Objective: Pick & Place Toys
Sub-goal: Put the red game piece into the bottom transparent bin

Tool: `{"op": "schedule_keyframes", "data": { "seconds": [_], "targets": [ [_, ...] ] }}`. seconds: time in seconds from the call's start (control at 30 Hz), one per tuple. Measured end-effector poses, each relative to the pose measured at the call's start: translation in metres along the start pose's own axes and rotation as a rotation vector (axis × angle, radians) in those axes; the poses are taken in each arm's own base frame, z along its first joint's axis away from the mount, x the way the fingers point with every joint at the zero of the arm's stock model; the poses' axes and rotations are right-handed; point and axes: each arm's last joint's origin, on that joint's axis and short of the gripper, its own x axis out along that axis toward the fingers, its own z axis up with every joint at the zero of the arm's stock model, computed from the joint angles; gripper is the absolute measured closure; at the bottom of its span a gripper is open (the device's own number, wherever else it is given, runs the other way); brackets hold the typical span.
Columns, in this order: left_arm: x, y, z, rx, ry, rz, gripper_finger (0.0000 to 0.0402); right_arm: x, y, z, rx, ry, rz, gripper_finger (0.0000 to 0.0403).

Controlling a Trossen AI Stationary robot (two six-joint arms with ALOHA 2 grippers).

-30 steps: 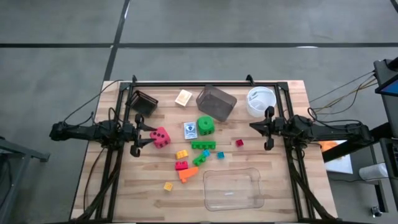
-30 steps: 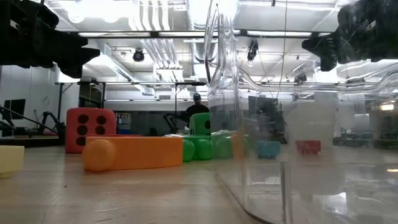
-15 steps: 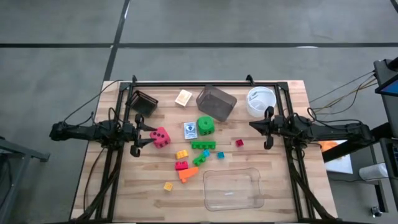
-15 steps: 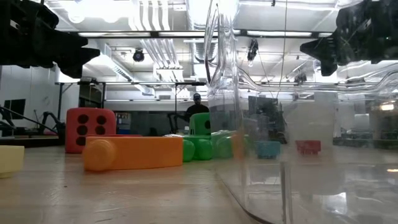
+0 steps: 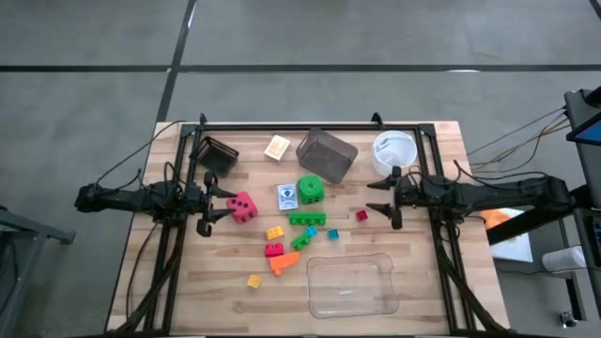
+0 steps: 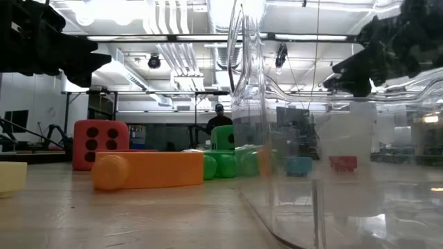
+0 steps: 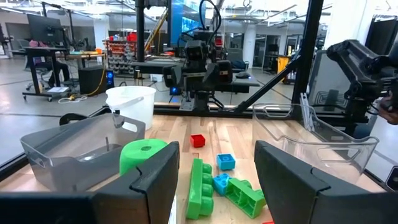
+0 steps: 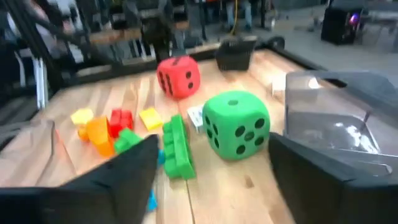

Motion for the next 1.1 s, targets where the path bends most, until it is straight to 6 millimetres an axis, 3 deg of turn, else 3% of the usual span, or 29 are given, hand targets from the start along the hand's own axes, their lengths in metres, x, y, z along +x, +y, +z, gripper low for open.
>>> {"op": "schedule_keyframes", "data": {
  "seconds": [0.17, 0.53, 0.8, 1.1],
  "targets": [
    [0.0, 0.0, -0.001, -0.016, 0.008, 0.001, 0.0191, 0.016, 0.005, 0.018, -0.046, 0.197, -0.033, 0.0029],
    [0.006, 0.001, -0.008, -0.015, 0.094, 0.054, 0.0191, 0.058, 0.016, 0.04, -0.201, 0.751, -0.076, 0.0025],
    [0.011, 0.004, -0.01, -0.072, 0.111, 0.178, 0.0191, 0.086, 0.018, 0.035, -0.326, 0.973, -0.045, 0.0025],
    [0.021, 0.003, -0.009, -0.077, 0.098, 0.182, 0.0191, 0.097, 0.017, 0.02, -0.381, 1.058, 0.006, 0.0025]
  ]
}}
